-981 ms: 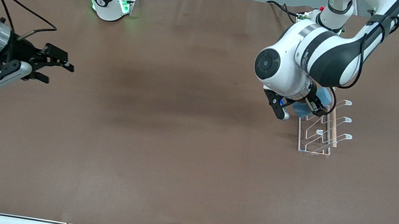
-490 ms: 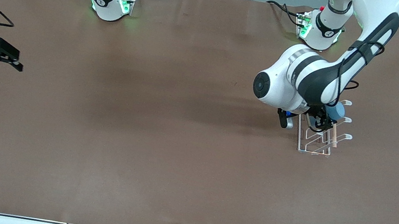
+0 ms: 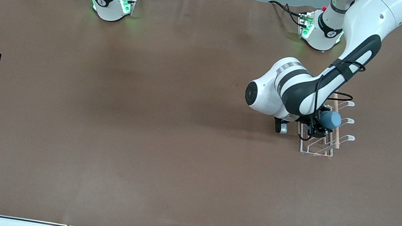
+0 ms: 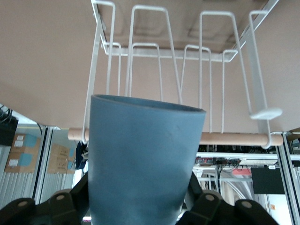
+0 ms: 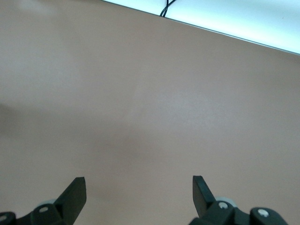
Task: Hang cup on cup holder
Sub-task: 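Lower the cup onto a rack hook with the left gripper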
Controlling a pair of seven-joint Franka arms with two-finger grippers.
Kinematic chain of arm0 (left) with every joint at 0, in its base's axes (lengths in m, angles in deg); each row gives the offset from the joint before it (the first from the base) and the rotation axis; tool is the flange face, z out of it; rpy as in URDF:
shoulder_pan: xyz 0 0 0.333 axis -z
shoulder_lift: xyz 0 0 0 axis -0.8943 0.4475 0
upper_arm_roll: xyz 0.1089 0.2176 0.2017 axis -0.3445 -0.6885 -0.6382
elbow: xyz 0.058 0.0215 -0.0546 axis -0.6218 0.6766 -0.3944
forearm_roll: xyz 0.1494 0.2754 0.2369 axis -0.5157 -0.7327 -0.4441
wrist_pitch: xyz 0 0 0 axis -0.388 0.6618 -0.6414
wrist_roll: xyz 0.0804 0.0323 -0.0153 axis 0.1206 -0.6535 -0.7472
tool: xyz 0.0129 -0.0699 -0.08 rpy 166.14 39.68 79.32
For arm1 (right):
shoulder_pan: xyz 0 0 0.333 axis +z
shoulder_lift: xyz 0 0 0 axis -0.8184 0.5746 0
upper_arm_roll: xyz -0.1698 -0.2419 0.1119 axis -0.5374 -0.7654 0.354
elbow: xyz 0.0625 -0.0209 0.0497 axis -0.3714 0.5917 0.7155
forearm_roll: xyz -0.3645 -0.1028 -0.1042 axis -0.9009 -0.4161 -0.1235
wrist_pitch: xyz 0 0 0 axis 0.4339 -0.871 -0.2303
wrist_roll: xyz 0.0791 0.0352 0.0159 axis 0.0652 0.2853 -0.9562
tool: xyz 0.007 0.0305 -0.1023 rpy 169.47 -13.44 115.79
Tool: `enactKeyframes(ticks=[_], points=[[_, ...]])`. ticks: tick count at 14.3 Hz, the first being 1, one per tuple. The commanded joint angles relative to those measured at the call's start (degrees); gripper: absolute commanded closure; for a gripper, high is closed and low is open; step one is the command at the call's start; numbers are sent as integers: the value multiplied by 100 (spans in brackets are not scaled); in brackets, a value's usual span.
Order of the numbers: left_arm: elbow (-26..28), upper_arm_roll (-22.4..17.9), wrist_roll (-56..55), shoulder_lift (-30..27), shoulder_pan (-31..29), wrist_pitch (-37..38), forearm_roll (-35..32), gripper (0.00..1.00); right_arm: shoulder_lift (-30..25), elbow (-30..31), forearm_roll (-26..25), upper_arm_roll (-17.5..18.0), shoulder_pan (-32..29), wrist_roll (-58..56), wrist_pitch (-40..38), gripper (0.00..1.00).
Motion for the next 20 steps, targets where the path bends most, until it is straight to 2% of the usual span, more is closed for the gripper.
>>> enactKeyframes(ticks=[1, 4, 6, 9, 10, 12, 15, 20], points=[[-50, 31, 121, -74, 22, 208, -157, 68, 25, -51, -99, 86, -102, -348, -59, 0], [-76, 31, 59, -83, 22, 314, -157, 68, 26, 1, -72, 164, -285, -149, -76, 0], [-111, 31, 15, -109, 22, 462, -166, 68, 26, 10, -98, 375, -453, 736, -364, 0], [-103, 23, -274, -75, 13, 587, -254, 68, -53, 107, -134, 385, -375, 1826, -638, 0], [-94, 23, -397, -13, 13, 587, -263, 68, -140, 133, -316, 402, -348, 2039, -665, 0], [-112, 31, -800, 250, 30, 587, -437, 68, -377, 351, -459, 455, -339, 2094, -630, 1], [-103, 23, -864, 312, 31, 595, -553, 68, -782, 845, -477, 420, -339, 2103, -314, 0], [-68, -39, -943, 383, 31, 595, -720, 68, -739, 696, -415, 306, -348, 2042, -366, 0]])
